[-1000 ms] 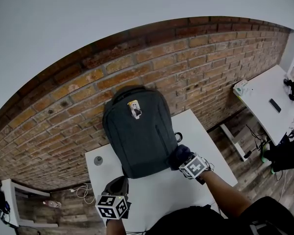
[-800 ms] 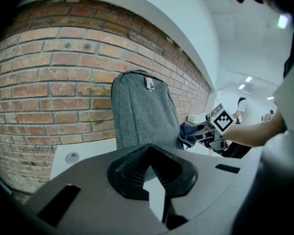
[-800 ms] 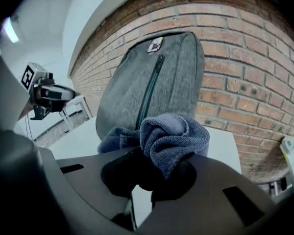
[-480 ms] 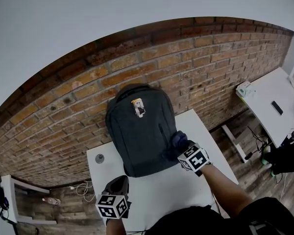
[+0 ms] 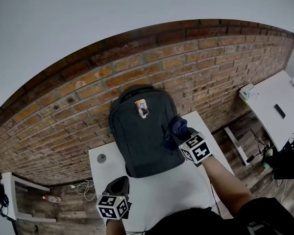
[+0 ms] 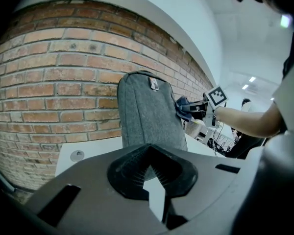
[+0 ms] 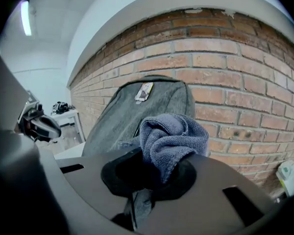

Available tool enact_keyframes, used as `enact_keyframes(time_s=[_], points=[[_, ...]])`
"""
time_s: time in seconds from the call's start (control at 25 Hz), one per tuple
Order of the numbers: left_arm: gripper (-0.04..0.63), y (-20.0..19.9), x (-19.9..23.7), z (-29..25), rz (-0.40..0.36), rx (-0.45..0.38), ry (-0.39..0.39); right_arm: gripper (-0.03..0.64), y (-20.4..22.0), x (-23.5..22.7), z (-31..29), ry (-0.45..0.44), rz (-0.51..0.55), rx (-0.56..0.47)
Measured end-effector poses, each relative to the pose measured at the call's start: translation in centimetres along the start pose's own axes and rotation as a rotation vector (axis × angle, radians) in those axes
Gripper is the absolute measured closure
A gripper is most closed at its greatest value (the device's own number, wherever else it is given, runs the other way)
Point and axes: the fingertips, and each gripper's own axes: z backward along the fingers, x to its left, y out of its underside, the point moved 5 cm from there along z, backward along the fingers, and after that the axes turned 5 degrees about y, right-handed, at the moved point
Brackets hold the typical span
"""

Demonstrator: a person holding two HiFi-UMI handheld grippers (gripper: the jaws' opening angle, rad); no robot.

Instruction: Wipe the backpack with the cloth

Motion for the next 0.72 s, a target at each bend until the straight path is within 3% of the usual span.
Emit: enact_keyframes(time_s=[0.32,0.72], points=[[0.601,0.2,0.2,0.4,0.005,-0.002,-0.014,0.581,-7.1,-0.6,-1.6,0.038,0.043,-0.145],[0.601,0.9,1.6,1.8,0.035,-0.002,-0.056,0.581,-11.5,-1.7,-3.4,0.054,0.058,-0.177]])
